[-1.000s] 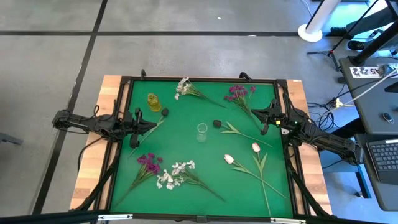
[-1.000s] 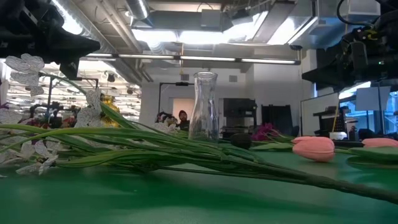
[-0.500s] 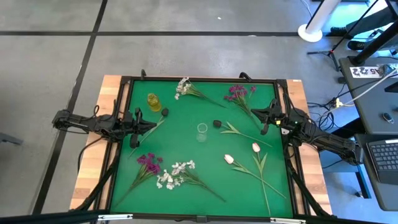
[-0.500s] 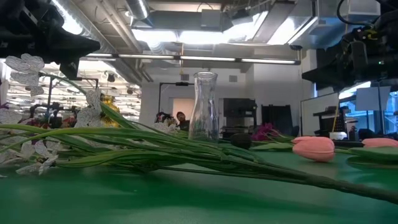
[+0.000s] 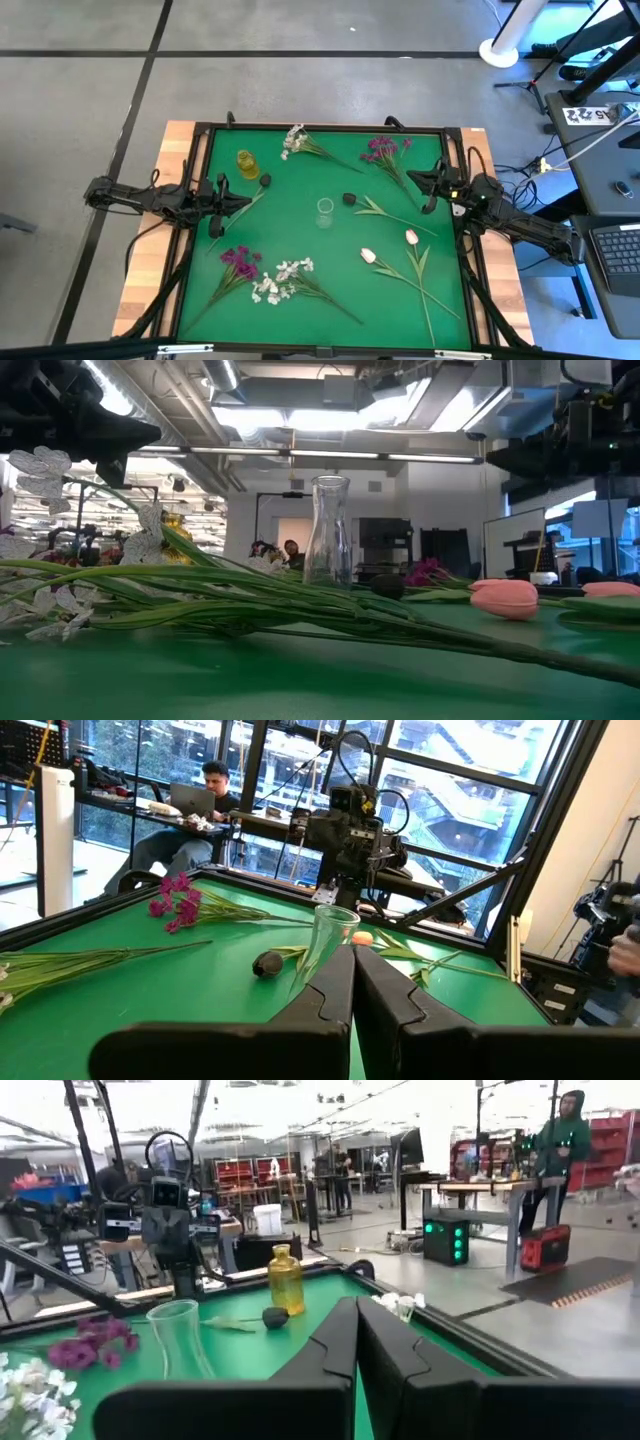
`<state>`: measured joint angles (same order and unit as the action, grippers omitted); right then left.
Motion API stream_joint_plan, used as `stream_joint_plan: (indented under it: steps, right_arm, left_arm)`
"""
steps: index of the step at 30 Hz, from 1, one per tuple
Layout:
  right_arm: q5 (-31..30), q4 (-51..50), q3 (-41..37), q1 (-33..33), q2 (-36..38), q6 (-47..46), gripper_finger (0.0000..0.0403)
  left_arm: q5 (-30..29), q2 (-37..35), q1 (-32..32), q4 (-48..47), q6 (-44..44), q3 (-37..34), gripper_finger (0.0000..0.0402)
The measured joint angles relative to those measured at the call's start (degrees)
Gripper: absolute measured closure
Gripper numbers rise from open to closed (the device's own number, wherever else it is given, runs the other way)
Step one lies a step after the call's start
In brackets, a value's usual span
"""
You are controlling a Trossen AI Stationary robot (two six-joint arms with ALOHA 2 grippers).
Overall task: Sort flowers into vase by color
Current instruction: Put the right black tulip into the transparent vase
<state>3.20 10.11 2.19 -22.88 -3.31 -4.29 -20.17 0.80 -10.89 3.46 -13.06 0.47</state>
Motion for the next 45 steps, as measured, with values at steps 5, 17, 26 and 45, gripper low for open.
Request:
stream_joint_plan:
  steps: [5,17,26,45]
  right_arm:
    - [0.8,0.9,4.8,0.0,0.1,1.9,0.0393]
    - [5.9,-0.4,14.5,0.0,-2.9,-3.0,0.0393]
    - [3.9,-7.8,17.3,0.0,-21.1,0.0,0.0393]
    - [9.6,-26.8,27.1,0.0,-53.1,-0.9,0.0249]
  left_arm:
    - [0.0,0.0,0.0,0.0,0.0,0.0,0.0401]
    - [0.0,0.0,0.0,0.0,0.0,0.0,0.0401]
    - [0.0,0.0,0.0,0.0,0.0,0.0,0.0401]
    - [0.0,0.0,0.0,0.0,0.0,0.0,0.0401]
